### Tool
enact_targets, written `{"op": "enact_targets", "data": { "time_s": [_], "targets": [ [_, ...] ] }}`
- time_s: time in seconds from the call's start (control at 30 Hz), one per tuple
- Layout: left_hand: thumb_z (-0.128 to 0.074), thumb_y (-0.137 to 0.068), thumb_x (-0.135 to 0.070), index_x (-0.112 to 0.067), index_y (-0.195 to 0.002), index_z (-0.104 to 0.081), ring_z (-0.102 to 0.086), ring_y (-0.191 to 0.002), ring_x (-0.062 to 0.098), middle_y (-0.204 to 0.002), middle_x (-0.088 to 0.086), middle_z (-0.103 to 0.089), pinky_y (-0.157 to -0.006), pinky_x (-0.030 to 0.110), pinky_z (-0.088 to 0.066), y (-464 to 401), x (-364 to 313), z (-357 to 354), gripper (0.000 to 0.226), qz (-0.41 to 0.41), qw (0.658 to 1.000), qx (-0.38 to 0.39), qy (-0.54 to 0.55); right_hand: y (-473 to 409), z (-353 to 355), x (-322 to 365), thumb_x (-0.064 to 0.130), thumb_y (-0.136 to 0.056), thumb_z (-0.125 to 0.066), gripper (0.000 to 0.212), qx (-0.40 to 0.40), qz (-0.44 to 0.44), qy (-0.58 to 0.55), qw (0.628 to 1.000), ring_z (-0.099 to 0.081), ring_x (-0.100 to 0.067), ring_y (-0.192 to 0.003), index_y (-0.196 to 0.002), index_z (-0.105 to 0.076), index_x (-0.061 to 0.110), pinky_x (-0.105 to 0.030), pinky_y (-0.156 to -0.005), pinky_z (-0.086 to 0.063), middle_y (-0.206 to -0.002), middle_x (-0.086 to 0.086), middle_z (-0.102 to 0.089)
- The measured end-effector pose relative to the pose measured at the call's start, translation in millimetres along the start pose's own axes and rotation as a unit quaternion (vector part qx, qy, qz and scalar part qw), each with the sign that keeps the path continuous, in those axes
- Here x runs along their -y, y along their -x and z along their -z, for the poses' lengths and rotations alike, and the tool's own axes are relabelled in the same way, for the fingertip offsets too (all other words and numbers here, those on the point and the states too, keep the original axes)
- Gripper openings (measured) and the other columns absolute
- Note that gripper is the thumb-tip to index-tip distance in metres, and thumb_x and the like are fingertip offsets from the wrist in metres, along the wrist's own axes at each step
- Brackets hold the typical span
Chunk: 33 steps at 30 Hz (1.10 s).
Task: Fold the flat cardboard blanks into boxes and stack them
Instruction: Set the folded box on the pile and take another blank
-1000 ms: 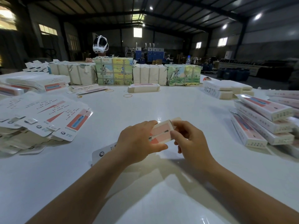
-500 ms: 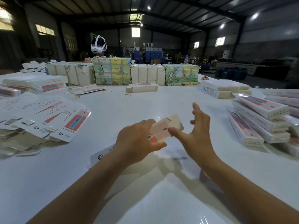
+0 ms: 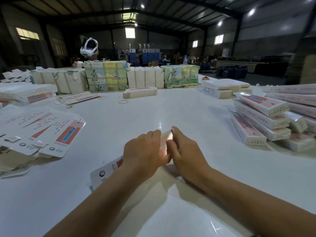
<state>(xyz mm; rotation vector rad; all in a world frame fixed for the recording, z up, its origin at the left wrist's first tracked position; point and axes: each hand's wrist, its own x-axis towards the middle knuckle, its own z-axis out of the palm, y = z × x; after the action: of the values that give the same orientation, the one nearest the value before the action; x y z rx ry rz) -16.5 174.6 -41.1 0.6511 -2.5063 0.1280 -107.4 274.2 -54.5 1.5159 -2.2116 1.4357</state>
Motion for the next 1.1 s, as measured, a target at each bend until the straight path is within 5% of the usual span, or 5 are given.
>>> {"op": "enact_targets", "data": {
  "time_s": [0.17,0.3,0.43,0.9,1.1],
  "targets": [
    [-0.05,-0.08,-0.068,-0.026,-0.129,-0.039,-0.056,-0.098,0.013,-0.115,-0.009,-0.057,-0.066,0.024,-0.033,-1,8,-2,0.066,0.002,1.0,-0.022,0.009,-11,10,1,0.021,-0.098,-0.049,0.034,0.052,-0.172,-0.395,0.901,-0.063,-0.01,-0.073,-0.072,-0.072,0.018,-0.02,-0.069,-0.052,-0.074,-0.001,-0.067],
    [-0.048,-0.079,-0.07,-0.026,-0.134,-0.036,-0.056,-0.099,0.013,-0.116,-0.01,-0.057,-0.066,0.024,-0.031,0,13,-4,0.071,-0.007,0.999,-0.041,0.012,-15,11,-3,0.0,-0.092,-0.053,0.028,0.043,-0.193,-0.451,0.871,-0.069,-0.014,-0.091,-0.099,-0.073,0.018,-0.02,-0.075,-0.054,-0.1,-0.004,-0.074],
    [-0.05,-0.078,-0.069,-0.026,-0.135,-0.036,-0.056,-0.099,0.014,-0.115,-0.009,-0.057,-0.066,0.025,-0.032,-1,13,-4,0.073,-0.019,0.998,-0.057,0.013,-16,14,-3,-0.005,-0.091,-0.051,0.039,0.025,-0.204,-0.488,0.848,-0.071,-0.014,-0.084,-0.082,-0.079,0.021,-0.018,-0.069,-0.054,-0.092,-0.004,-0.075],
    [-0.054,-0.076,-0.069,-0.02,-0.133,-0.044,-0.058,-0.09,0.015,-0.109,-0.007,-0.062,-0.064,0.023,-0.03,3,9,8,0.076,-0.061,0.995,-0.08,0.017,-14,14,-3,-0.01,-0.092,-0.042,0.043,-0.009,-0.171,-0.397,0.902,-0.07,-0.008,-0.086,-0.096,-0.07,0.023,-0.02,-0.076,-0.056,-0.089,0.012,-0.074],
    [-0.086,-0.048,-0.052,-0.003,-0.097,-0.069,-0.06,-0.05,0.022,-0.069,0.005,-0.068,-0.043,0.025,-0.04,3,4,13,0.072,-0.102,0.989,-0.102,-0.016,-10,14,0,-0.005,-0.092,-0.044,0.041,-0.03,-0.152,-0.324,0.933,-0.067,-0.007,-0.092,-0.103,-0.07,0.025,-0.022,-0.085,-0.054,-0.092,0.015,-0.073]
  ]
}}
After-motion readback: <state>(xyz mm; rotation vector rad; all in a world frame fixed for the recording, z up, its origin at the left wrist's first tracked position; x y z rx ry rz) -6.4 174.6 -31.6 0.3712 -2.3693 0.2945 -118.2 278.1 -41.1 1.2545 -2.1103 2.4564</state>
